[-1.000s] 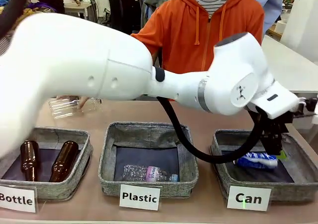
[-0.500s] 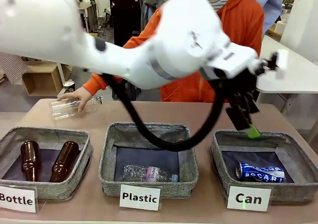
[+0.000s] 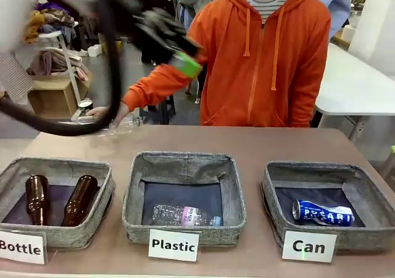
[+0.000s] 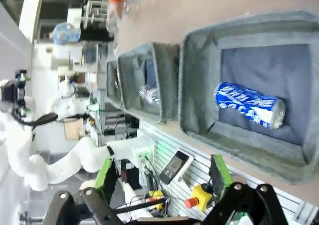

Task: Sort the can waste into the basket.
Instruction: Pick up the can waste from the table and place it in the right Fabric basket.

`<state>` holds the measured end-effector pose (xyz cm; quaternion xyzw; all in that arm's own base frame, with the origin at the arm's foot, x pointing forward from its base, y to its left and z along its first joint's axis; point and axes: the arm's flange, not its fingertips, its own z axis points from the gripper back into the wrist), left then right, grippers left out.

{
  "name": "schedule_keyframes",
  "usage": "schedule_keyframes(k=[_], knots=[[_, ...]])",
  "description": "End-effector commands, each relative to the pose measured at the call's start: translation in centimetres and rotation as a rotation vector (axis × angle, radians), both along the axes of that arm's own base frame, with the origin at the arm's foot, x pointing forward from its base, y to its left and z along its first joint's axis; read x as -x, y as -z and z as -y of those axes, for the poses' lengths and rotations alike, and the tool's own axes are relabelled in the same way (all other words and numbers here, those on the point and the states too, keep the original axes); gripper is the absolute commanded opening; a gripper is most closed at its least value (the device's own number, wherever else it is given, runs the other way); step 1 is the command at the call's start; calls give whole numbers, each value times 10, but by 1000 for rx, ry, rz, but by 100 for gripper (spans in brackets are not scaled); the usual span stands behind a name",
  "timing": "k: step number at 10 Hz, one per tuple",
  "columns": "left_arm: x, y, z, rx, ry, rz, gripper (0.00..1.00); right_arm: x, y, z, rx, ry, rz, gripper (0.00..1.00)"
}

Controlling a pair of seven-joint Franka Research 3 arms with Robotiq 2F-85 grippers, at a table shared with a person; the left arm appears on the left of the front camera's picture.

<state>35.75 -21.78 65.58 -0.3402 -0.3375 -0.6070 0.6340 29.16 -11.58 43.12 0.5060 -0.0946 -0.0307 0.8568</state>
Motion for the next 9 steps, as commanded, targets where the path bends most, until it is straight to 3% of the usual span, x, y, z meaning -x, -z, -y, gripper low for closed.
schedule_keyframes(k=[1,3,5,6,7,8,9], knots=[[9,6,-150,82,-233,-197,100,-1,-4,-35,-102,-53,-55,100],[8,50,-255,234,-342,-348,100,-14,-16,-52,-262,-105,-121,100],[11,105,-335,370,-548,-507,100,-23,-14,-54,-321,-114,-136,100],[8,130,-365,458,-593,-544,100,-28,-10,-55,-338,-104,-133,100],[6,152,-384,556,-605,-533,100,-30,-4,-55,-314,-73,-106,100],[26,125,-370,358,-559,-523,100,-17,-6,-58,-312,-129,-112,100],[26,125,-370,358,-559,-523,100,-17,-6,-58,-312,-129,-112,100]])
